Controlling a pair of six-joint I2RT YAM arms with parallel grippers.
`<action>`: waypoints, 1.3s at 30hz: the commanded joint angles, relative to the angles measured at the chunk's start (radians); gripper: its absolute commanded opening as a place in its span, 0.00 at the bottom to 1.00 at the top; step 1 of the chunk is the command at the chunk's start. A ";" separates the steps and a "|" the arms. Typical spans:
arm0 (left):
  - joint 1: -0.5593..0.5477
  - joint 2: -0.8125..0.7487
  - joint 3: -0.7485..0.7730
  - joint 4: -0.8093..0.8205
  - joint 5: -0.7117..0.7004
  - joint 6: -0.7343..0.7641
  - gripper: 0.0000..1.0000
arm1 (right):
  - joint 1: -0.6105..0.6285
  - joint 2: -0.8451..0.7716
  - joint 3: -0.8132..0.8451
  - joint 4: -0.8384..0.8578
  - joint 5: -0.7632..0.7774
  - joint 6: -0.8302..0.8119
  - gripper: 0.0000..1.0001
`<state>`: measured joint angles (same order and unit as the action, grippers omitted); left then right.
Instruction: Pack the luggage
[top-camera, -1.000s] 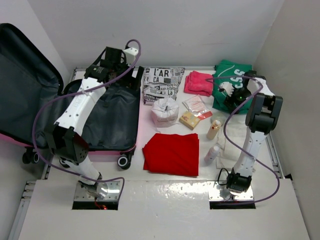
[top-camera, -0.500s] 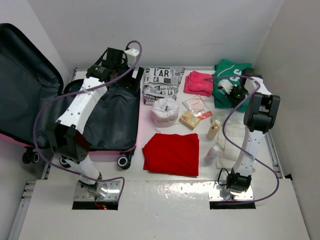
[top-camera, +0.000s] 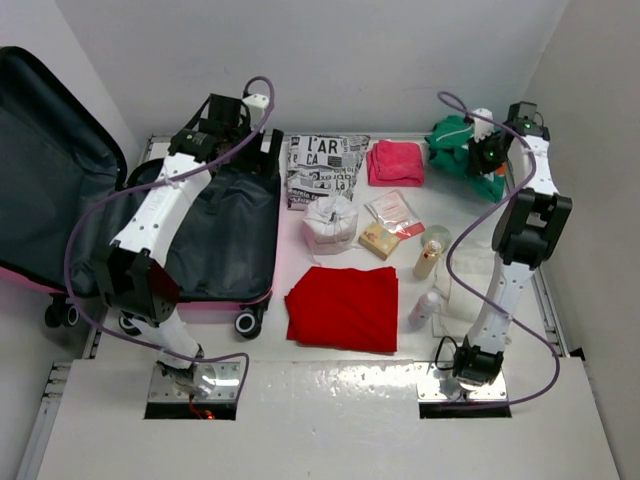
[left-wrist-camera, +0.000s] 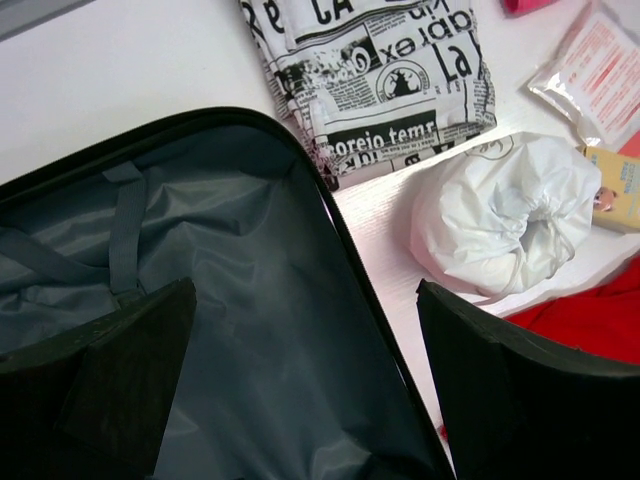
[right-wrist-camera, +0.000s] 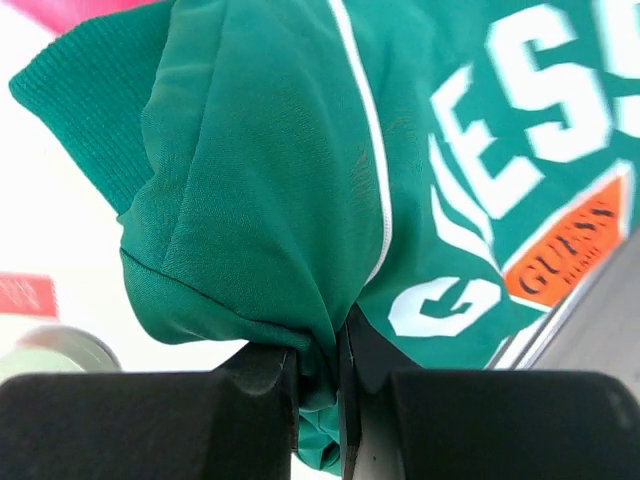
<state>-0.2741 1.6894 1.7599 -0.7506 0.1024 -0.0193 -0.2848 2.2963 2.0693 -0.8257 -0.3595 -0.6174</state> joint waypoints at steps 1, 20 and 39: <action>0.038 0.007 0.006 0.034 0.043 -0.062 0.96 | -0.016 -0.086 0.064 0.138 -0.088 0.223 0.00; 0.159 -0.063 -0.077 0.043 0.092 -0.100 0.96 | 0.137 -0.028 0.227 0.629 -0.101 1.076 0.00; 0.372 -0.280 -0.263 0.043 0.120 -0.131 0.96 | 0.487 -0.083 0.227 0.939 -0.073 1.187 0.00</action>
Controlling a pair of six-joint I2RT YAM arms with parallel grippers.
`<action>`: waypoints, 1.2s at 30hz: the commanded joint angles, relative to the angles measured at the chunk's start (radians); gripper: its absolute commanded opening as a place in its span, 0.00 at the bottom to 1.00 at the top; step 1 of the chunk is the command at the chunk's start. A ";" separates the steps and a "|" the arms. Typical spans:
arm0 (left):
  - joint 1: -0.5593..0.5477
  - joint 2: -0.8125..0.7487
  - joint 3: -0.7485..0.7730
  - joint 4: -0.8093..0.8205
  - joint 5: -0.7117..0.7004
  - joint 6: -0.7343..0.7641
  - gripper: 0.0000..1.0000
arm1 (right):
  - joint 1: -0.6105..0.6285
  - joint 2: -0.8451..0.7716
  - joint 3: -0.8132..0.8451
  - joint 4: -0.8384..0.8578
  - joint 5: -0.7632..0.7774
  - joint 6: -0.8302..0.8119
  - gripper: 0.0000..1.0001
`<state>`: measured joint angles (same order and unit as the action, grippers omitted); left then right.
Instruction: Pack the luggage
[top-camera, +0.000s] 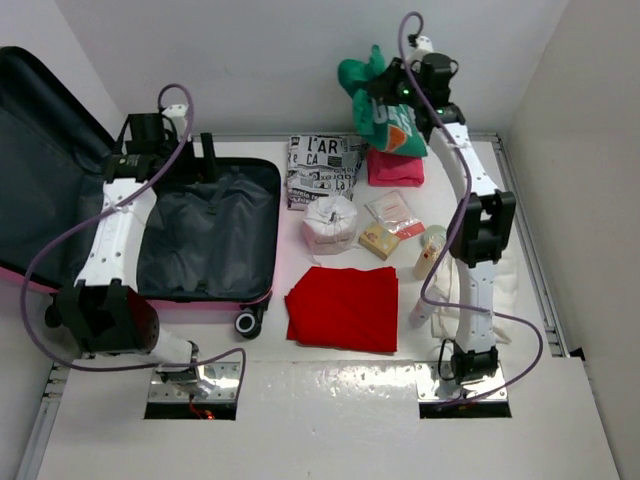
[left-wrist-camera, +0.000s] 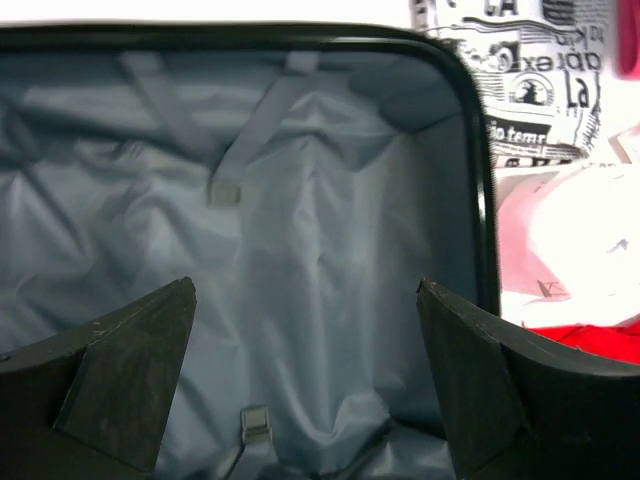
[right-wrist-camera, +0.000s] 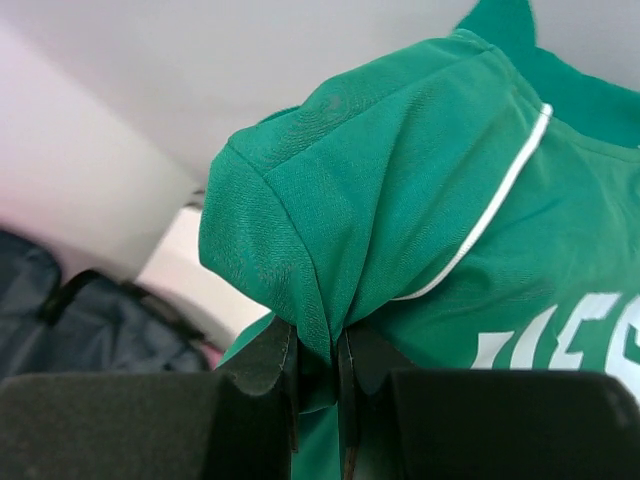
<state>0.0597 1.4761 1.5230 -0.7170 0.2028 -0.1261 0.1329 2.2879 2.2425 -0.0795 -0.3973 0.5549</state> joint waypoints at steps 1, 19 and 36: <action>0.048 -0.077 -0.038 0.010 0.020 -0.024 0.96 | 0.086 -0.080 0.045 0.225 -0.055 -0.001 0.00; 0.299 -0.283 -0.127 0.010 0.129 -0.107 0.96 | 0.577 0.042 -0.032 0.446 -0.173 -0.164 0.00; 0.477 -0.324 -0.092 0.010 0.127 -0.063 0.96 | 0.724 -0.128 -0.576 0.233 -0.414 -0.360 0.00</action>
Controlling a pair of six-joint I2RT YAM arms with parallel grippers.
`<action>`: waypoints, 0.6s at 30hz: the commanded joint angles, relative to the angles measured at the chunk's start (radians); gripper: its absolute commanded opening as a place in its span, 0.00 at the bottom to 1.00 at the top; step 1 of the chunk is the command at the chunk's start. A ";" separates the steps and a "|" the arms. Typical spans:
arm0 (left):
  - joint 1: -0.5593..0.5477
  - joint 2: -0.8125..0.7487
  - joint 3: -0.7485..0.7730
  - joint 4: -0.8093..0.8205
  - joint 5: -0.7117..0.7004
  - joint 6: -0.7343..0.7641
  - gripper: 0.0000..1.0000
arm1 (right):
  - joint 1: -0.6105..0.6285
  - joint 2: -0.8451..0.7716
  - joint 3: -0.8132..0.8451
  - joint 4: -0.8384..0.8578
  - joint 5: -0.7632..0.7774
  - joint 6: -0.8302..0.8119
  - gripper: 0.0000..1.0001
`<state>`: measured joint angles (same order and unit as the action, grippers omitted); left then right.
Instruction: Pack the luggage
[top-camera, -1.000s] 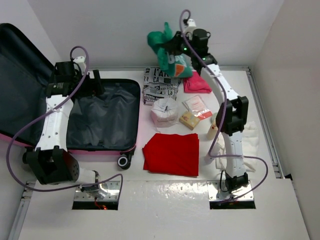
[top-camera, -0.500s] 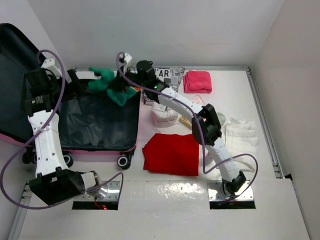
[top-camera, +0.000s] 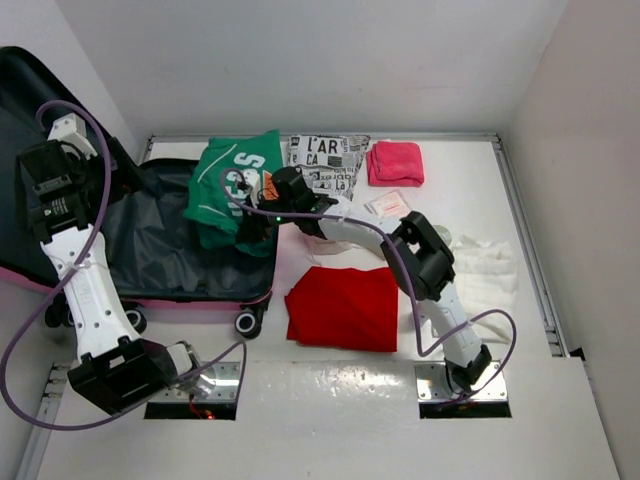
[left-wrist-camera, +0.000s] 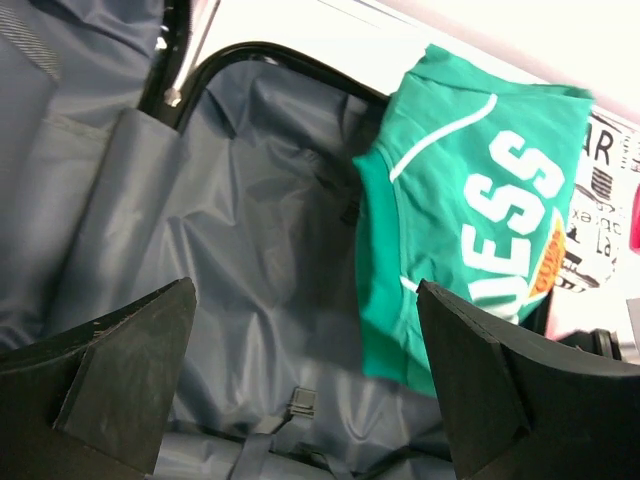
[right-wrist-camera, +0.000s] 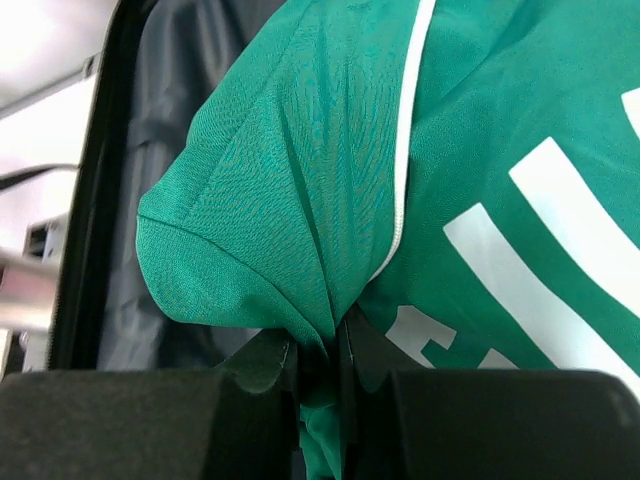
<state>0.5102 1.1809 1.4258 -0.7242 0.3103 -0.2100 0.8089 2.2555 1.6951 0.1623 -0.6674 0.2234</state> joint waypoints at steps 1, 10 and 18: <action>0.027 -0.018 0.005 0.017 0.019 0.021 0.96 | 0.049 -0.099 -0.035 -0.009 -0.147 -0.032 0.00; 0.057 0.011 -0.004 0.008 0.038 0.063 0.96 | 0.121 -0.109 -0.100 -0.007 -0.164 0.067 0.00; 0.057 0.011 -0.024 0.008 0.059 0.092 0.96 | 0.147 -0.119 -0.169 -0.079 -0.166 -0.026 0.00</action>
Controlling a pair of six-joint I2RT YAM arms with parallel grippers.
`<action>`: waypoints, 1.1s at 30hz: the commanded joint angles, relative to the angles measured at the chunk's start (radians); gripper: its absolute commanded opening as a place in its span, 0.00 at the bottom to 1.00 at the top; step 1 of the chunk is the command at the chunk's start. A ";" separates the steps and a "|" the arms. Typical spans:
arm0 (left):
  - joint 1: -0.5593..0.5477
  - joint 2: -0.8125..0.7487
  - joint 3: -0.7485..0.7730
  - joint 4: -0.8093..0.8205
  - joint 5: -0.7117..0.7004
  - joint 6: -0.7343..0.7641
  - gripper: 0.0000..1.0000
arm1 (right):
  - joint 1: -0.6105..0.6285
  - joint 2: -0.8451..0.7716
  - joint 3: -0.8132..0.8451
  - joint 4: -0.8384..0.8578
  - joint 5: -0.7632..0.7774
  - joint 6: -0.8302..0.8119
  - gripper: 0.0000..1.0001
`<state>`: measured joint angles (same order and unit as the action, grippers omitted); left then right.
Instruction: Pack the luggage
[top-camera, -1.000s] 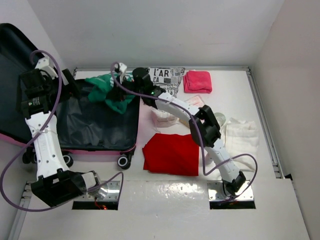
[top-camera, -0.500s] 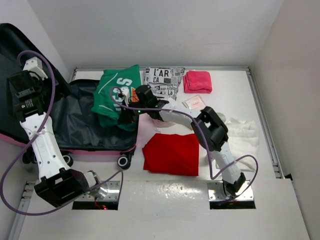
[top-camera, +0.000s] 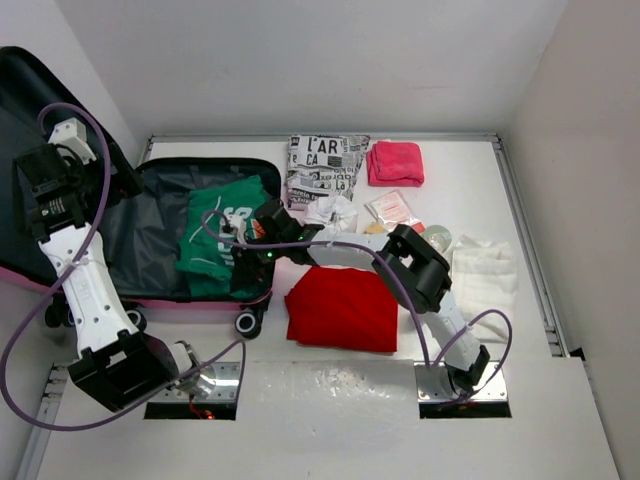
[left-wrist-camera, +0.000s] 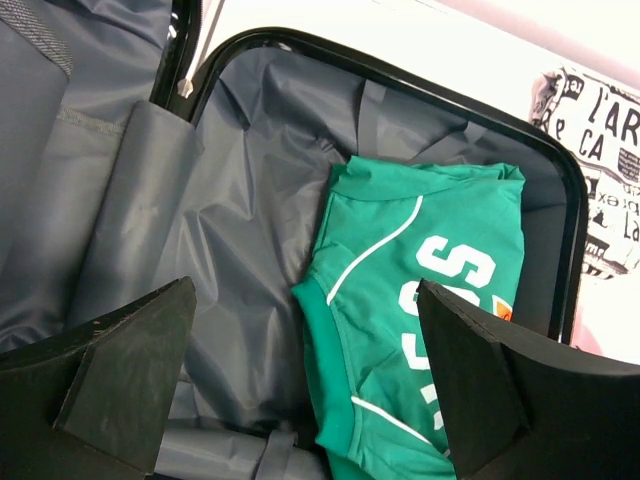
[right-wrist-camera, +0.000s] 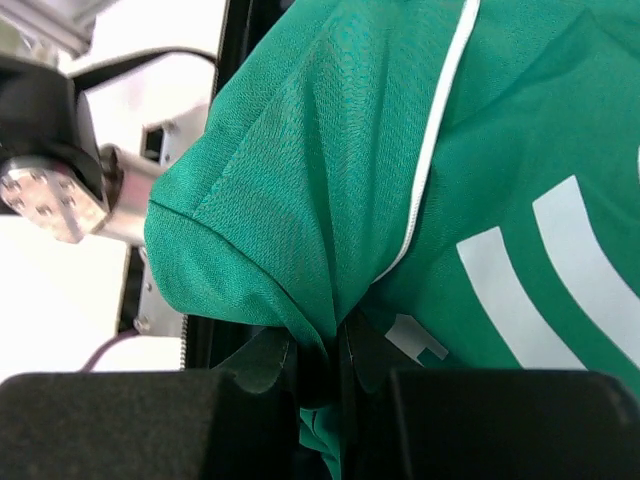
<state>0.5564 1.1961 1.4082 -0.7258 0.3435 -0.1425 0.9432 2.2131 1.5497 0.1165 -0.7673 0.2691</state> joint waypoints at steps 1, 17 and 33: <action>0.011 -0.004 -0.015 0.009 0.026 0.024 0.96 | 0.011 -0.072 -0.028 -0.058 -0.052 -0.083 0.00; 0.011 -0.023 -0.063 0.009 0.069 0.073 0.96 | 0.014 0.181 0.362 -0.242 0.100 -0.056 0.49; -0.049 -0.056 -0.239 -0.014 0.281 0.237 0.81 | -0.156 -0.230 0.230 -0.250 0.138 0.010 0.86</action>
<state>0.5228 1.1866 1.1965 -0.7372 0.5228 0.0139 0.8440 2.1029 1.7588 -0.2237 -0.6632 0.1989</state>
